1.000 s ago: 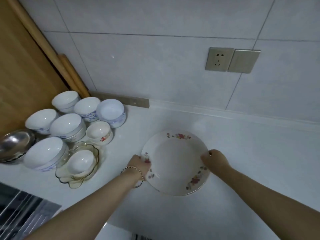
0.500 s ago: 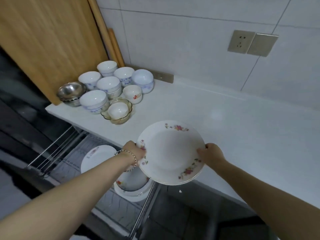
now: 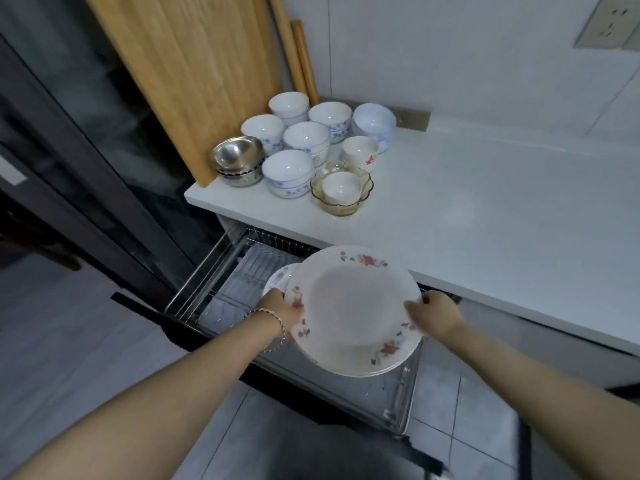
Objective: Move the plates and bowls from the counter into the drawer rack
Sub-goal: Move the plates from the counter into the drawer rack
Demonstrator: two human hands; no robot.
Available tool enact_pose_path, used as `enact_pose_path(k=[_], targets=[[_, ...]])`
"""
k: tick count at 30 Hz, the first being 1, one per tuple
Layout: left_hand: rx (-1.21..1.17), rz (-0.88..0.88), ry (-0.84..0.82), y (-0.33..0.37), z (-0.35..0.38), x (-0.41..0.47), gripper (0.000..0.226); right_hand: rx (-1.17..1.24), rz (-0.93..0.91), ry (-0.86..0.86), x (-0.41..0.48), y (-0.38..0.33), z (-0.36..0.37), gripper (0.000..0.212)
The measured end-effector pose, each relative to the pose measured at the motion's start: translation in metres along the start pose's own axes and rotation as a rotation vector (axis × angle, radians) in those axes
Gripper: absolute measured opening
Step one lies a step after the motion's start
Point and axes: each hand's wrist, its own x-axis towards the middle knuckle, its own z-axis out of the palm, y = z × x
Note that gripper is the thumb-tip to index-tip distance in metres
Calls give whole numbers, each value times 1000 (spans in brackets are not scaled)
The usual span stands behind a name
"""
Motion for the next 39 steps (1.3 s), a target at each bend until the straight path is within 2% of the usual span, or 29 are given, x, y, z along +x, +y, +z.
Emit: enact_pose_path(k=[2, 5, 11, 18, 22, 26, 30, 36, 39], targets=[[33, 3, -30, -17, -22, 17, 27, 21, 34, -2, -1, -14, 28, 26], [88, 12, -59, -31, -42, 42, 26, 42, 72, 16, 5, -26, 58, 36], [199, -25, -81, -55, -62, 110, 35, 126, 179, 19, 48, -37, 127, 32], [303, -95, -93, -74, -57, 209, 36, 227, 293, -3, 126, -42, 195, 32], [317, -165, -150, -83, -47, 249, 36, 236, 384, 15, 149, -51, 222, 22], [407, -195, -181, -96, -31, 288, 36, 281, 457, 35, 163, -42, 250, 32], [491, -185, -218, -104, 0, 324, 42, 273, 500, 84, 181, -27, 270, 29], [427, -187, -93, -113, 34, 362, 37, 304, 551, 268, 201, -16, 301, 20], [482, -160, -57, -113, 33, 368, 39, 302, 591, 294, 206, -15, 315, 20]])
